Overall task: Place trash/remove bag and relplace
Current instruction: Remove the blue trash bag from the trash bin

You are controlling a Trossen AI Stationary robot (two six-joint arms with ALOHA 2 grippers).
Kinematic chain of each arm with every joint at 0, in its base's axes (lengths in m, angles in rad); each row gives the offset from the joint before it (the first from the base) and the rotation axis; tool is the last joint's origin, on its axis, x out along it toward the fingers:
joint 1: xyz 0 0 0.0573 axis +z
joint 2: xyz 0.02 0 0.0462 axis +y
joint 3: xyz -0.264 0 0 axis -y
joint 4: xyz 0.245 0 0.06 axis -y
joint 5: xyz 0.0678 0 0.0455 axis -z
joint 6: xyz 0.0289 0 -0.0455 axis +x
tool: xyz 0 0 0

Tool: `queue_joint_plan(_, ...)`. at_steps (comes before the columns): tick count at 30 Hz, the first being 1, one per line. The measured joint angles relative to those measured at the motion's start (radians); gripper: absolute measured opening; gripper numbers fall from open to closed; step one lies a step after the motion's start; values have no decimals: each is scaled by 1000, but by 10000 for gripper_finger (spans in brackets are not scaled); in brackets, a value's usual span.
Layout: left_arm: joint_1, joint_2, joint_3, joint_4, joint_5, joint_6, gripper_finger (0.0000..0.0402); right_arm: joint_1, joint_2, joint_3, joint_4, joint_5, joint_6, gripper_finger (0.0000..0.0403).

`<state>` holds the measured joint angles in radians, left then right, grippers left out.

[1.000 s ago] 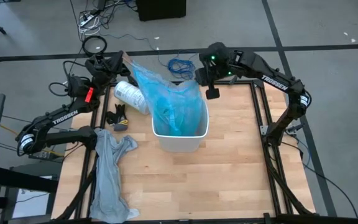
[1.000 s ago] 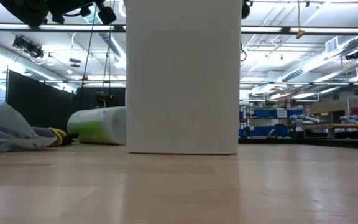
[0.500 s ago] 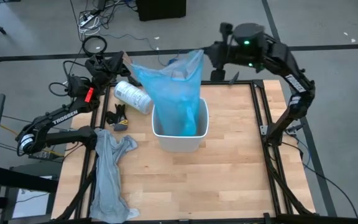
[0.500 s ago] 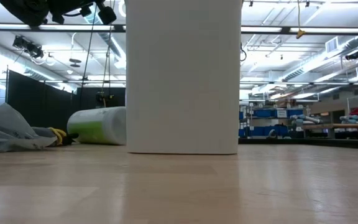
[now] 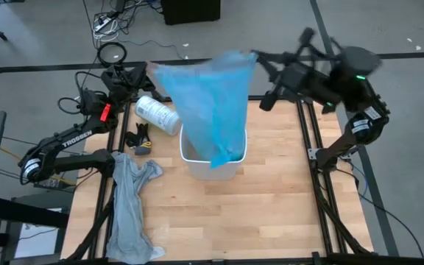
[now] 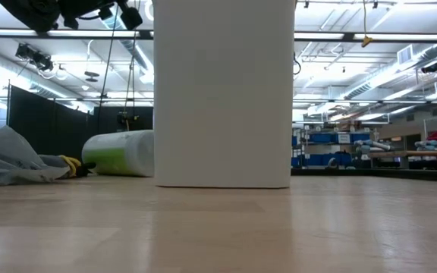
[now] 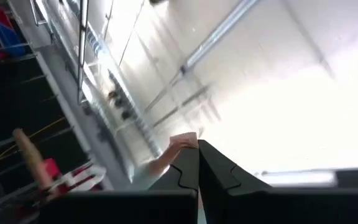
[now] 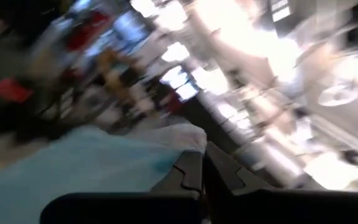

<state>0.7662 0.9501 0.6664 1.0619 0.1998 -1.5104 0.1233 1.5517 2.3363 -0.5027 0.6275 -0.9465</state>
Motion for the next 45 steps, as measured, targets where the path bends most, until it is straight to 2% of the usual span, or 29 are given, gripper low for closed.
queue_joint_plan(4,15,2,79,30,-61,-33,6,75,-4,1,232,108,-197,0)
queue_joint_plan(7,18,12,191,89,-52,16,6,105,-4,2,320,142,-226,0)
queue_joint_plan(13,-21,40,445,80,122,68,6,160,16,1,303,143,-176,0)
queue_joint_plan(18,-86,77,632,-6,193,67,6,193,56,-1,300,155,-181,0)
queue_joint_plan(22,-135,117,768,-25,254,66,6,203,65,-7,285,173,-94,1)
queue_joint_plan(26,-210,159,906,-20,336,64,6,183,69,-39,196,224,98,11)
queue_joint_plan(31,-300,224,1094,-20,539,67,6,144,67,-69,114,248,258,27)
queue_joint_plan(33,-325,238,1167,-20,589,73,6,130,67,-86,111,243,290,29)
queue_joint_plan(36,-344,257,1281,-15,608,148,6,112,68,-108,109,242,300,29)
queue_joint_plan(40,-343,281,1457,-41,607,346,6,89,68,-136,112,236,332,25)
queue_joint_plan(42,-343,281,1535,-99,622,358,6,79,68,-151,110,201,399,25)
queue_joint_plan(45,-343,273,1605,-159,743,271,6,71,68,-169,113,54,522,27)
